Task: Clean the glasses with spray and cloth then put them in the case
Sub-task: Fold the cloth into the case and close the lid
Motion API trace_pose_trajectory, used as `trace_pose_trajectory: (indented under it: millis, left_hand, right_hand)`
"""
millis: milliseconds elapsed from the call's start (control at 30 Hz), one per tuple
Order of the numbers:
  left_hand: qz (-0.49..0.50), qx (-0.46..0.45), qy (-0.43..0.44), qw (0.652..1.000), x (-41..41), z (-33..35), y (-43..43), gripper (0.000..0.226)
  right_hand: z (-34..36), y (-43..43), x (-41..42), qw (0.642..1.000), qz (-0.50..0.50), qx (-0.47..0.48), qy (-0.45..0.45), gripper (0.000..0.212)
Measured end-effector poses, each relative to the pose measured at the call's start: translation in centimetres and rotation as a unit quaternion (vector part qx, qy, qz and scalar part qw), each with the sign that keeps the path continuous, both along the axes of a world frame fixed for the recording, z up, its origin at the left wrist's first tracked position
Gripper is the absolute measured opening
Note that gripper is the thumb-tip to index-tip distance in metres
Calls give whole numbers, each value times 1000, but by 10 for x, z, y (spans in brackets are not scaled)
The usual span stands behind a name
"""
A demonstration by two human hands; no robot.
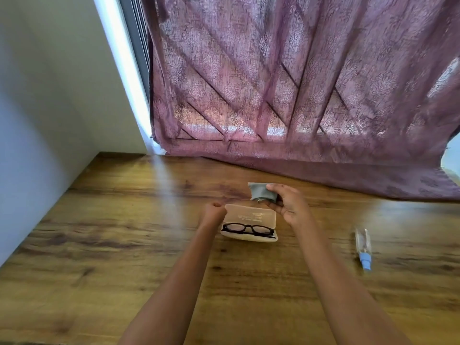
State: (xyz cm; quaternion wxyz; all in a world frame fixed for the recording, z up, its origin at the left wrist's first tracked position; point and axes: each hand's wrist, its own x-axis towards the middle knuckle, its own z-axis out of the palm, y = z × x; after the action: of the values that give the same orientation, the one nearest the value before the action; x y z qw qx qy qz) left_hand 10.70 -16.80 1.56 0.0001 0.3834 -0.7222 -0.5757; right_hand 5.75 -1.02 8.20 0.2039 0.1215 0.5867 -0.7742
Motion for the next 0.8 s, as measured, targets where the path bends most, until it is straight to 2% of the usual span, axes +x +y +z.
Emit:
trace_pose_trajectory:
  millis: [133,267,400,567,700,767,800]
  left_hand:
    - [3,1,-64,998,8,-15,-4,20]
    - [14,69,-94,993,12,-18,-5,5]
    - [22,125,-76,989,15,-21,-4,5]
    - [5,170,-52,984,22,-33,-3,15]
    - [-11,187,-43,981,22,-37,-1,24]
    - [-15,188,-45,981,21,-37,-1,22]
    - [-15,187,-46,981,21,-37,-1,20]
  right_hand:
    - [-16,-3,5,1000,-3,18,-14,12]
    - [-29,-4,9,999,-3,33,-23,11]
    - [-40,-3,10,998,-14,48,-31,11]
    - [-52,-5,13,994,-23,101,-33,17]
    - [-60,-17,19,989,20,146,-22,16]
    - [-63,-23,23,988,52,142,-27,4]
    - [-65,-24,24,986,61,154,-30,8]
